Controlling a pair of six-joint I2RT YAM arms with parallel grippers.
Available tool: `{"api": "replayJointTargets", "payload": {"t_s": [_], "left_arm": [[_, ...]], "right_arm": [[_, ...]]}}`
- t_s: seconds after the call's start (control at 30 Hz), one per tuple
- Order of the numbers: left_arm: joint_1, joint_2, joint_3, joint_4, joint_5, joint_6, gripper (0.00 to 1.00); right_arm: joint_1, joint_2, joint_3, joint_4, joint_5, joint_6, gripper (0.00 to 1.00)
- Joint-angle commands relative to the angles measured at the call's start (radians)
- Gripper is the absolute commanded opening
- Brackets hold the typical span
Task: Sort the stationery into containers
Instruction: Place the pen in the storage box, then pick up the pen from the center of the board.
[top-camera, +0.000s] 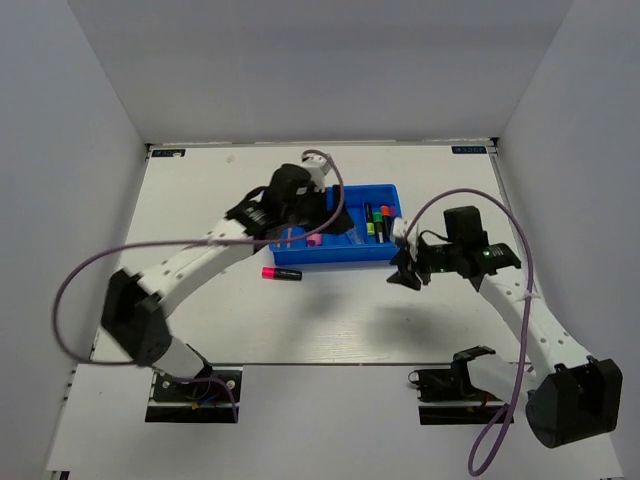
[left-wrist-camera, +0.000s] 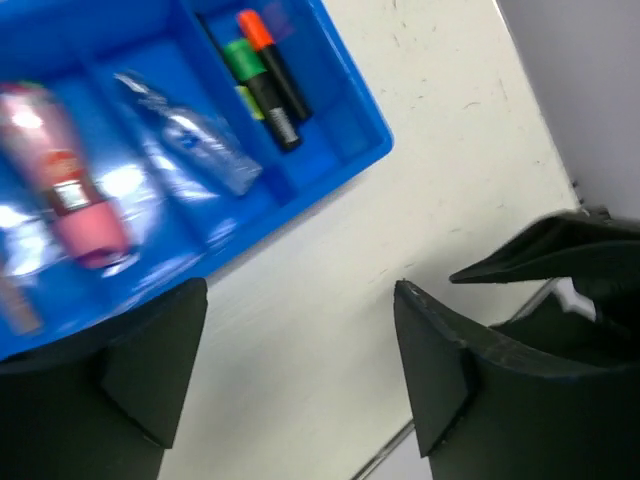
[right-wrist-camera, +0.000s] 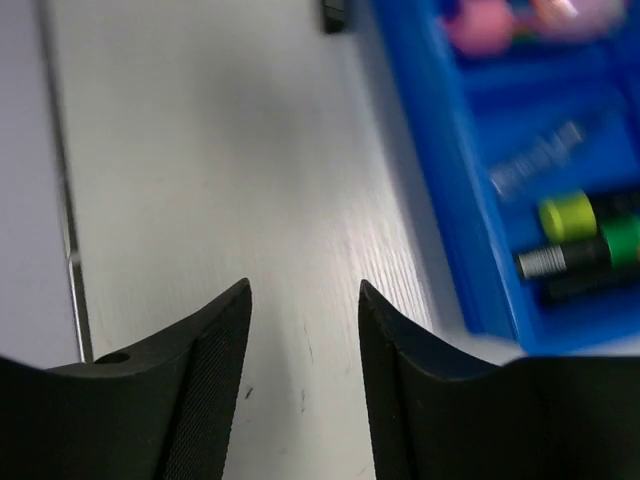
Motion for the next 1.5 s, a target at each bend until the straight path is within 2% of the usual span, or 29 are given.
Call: {"api": "replayJointTargets", "payload": {"t_s": [0.0,0.03,0.13,0.17,0.2,0.23,0.27,0.3,0.33,0.37,0.43,0.47,0.57,0.63,0.73,0.83,0.87,0.97,1.0,1.13,1.47], "left_arm": [[0.038,-0.219,-0.141,-0.288,-0.175,0.188,0.87],[0.053,-0.274,-0.163,-0.363,-0.187,0.201,0.88],[0.124,-0.394,-0.272,-0.505,-0.270,0.252,0.88],[0.138,-0.419,-0.313,-0.553,-0.276,0.270,0.83],[0.149,-0.497,-0.338,-0.563,-0.278,0.275,0.75],[0.168,-0.522,-0.411,-0.563,-0.273,0.276,0.62],[0.175,-0.548,-0.438,-0.543,-0.272,0.278,0.43],[0.176,-0.597,-0.464,-0.534,-0.266,0.284,0.14],[0.178,-0.633,-0.531,-0.520,-0.253,0.297,0.12],[0.179,-0.655,-0.553,-0.488,-0.247,0.317,0.14],[0.179,-0.664,-0.590,-0.425,-0.204,0.376,0.46],[0.179,-0.663,-0.610,-0.407,-0.154,0.394,0.55],[0.158,-0.629,-0.614,-0.339,-0.064,0.602,0.64],[0.152,-0.614,-0.616,-0.295,-0.010,0.675,0.69],[0.152,-0.596,-0.647,-0.203,0.020,0.852,0.75],[0.169,-0.534,-0.660,-0.131,0.113,0.934,0.75],[0.172,-0.472,-0.650,-0.118,0.130,0.945,0.75],[0.176,-0.389,-0.576,-0.179,0.152,0.995,0.75],[0.175,-0.305,-0.520,-0.198,0.155,1.018,0.75],[0.178,-0.195,-0.450,-0.206,0.164,1.051,0.75],[0.187,-0.068,-0.346,-0.256,0.097,1.147,0.76]], "right_arm": [[0.010,0.068,0.003,-0.323,-0.435,-0.727,0.50],[0.015,0.085,0.007,-0.324,-0.457,-0.801,0.52],[0.044,0.189,0.064,-0.330,-0.510,-0.870,0.53],[0.071,0.241,0.097,-0.325,-0.496,-0.867,0.53],[0.102,0.284,0.131,-0.322,-0.482,-0.858,0.53],[0.122,0.315,0.144,-0.280,-0.435,-0.852,0.52],[0.180,0.329,0.147,-0.246,-0.416,-0.834,0.52],[0.200,0.340,0.132,-0.205,-0.398,-0.741,0.50],[0.219,0.341,0.116,-0.099,-0.335,-0.698,0.50],[0.266,0.341,0.102,-0.033,-0.316,-0.630,0.49],[0.289,0.379,0.133,-0.032,-0.280,-0.565,0.49],[0.303,0.380,0.144,-0.017,-0.254,-0.526,0.49],[0.323,0.346,0.116,0.069,-0.159,-0.409,0.49],[0.326,0.318,0.101,0.075,-0.125,-0.346,0.51],[0.317,0.250,0.073,0.081,-0.062,-0.297,0.55],[0.318,0.193,0.026,0.072,-0.051,-0.298,0.55],[0.315,0.186,0.017,0.064,-0.054,-0.303,0.55],[0.314,0.145,0.003,0.021,-0.054,-0.315,0.54],[0.314,0.133,0.001,0.015,-0.052,-0.318,0.54],[0.309,0.108,-0.016,-0.011,-0.048,-0.329,0.51],[0.294,0.110,-0.023,-0.015,-0.069,-0.334,0.51]]}}
